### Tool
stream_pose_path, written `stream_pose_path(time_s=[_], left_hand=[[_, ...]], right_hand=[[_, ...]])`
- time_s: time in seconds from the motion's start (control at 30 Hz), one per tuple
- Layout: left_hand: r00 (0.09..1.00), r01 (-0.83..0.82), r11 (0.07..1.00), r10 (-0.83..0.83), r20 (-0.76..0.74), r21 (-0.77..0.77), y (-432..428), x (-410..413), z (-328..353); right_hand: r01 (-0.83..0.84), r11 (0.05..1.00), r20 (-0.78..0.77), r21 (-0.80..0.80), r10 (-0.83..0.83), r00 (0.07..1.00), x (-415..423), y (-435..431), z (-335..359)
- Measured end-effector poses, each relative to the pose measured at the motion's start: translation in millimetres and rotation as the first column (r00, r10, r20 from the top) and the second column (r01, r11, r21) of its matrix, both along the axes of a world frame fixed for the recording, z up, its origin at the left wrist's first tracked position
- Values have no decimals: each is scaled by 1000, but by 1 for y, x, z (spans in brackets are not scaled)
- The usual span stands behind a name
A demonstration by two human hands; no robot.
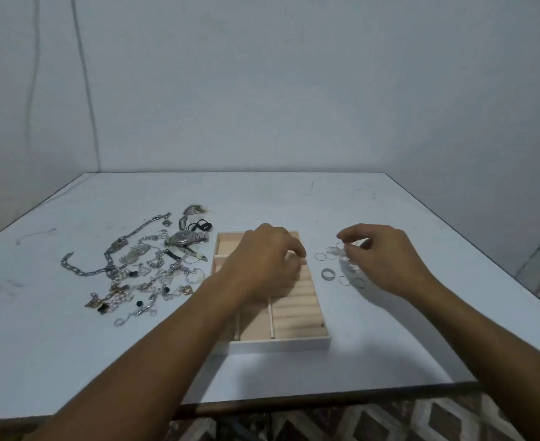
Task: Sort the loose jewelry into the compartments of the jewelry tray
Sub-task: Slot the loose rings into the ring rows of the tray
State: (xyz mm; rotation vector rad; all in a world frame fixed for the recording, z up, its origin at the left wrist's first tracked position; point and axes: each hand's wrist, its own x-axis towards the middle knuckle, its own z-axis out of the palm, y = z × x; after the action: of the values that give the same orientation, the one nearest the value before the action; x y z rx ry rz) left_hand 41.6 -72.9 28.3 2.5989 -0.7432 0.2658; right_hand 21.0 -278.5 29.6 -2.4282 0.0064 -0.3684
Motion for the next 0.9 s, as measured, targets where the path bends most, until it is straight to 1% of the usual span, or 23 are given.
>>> stream_pose_path(time_s=[0.07,0.13,0.3,0.43,0.57,0.63,0.73,0.9], left_hand=[[1000,27,1000,-27,-6,11,-17,0,0],[999,36,997,-36,8,63,-33,1,-2],[999,51,987,-53,6,154,-58,1,-6],[999,49,980,-43,-33,195,-72,1,-9],[996,48,977,-30,-85,207,-80,2,-12],[994,59,976,-38,-100,211,-81,3,-12],[993,70,972,-46,-110,226,-83,3,-11],[990,86,955,-49,-135,283,-85,5,-10]], right_hand=[[49,999,-62,-6,-49,997,-3,-20,-2],[78,997,-125,-26,-81,989,-7,-33,-6],[92,995,-225,-28,-96,969,-18,-44,-13],[54,998,-252,-28,-59,966,-22,-41,-14],[14,999,-242,-31,-21,970,-24,-33,-17],[19,999,-235,-29,-25,972,-24,-30,-19],[26,997,-217,-66,-40,975,-24,-27,-20],[31,999,-246,-26,-37,969,-21,-24,-20]])
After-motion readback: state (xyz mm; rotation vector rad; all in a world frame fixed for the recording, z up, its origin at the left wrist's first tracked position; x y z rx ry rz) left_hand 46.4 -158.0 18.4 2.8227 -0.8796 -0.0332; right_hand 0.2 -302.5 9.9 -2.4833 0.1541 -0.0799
